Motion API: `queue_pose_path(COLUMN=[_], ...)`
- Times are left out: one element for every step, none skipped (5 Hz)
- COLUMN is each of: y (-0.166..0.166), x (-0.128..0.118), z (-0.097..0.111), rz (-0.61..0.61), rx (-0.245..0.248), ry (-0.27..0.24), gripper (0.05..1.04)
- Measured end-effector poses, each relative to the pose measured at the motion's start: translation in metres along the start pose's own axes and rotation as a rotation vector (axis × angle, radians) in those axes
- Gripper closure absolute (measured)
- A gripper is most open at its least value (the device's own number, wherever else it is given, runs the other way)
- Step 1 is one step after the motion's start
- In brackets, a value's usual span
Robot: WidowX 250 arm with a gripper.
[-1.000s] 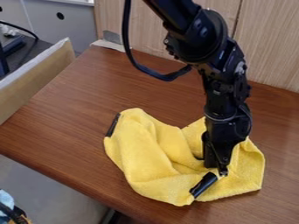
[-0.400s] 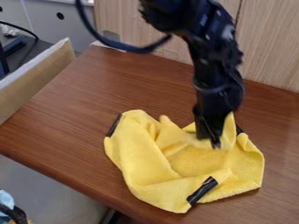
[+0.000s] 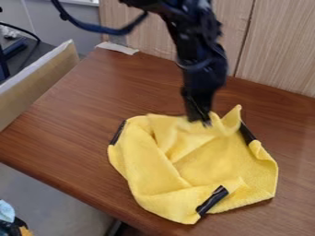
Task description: Unfold the cloth from bottom left to top right
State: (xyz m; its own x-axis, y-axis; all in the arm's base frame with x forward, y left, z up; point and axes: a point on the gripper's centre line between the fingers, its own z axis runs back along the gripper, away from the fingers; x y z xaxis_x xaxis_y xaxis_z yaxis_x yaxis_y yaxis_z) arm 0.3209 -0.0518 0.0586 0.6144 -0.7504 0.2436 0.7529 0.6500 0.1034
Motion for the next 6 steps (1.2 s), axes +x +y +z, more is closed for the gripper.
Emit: queue_pose_path(y=[0.029, 0.060, 0.078, 0.090, 0.100, 0.110], x=[-0.005, -0.012, -0.020, -0.032, -0.048, -0.056], z=[0.011, 0.011, -0.004, -0.019, -0.034, -0.044], rz=[0.046, 0.114, 0.170, 0.232, 0.289, 0.326], rx=[0.046, 0.078, 0.099, 0.134, 0.144, 0.145], ry=[-0.023, -0.038, -0.034, -0.022, 0.002, 0.009], gripper=[1.024, 1.024, 1.024, 1.024, 1.024, 1.024])
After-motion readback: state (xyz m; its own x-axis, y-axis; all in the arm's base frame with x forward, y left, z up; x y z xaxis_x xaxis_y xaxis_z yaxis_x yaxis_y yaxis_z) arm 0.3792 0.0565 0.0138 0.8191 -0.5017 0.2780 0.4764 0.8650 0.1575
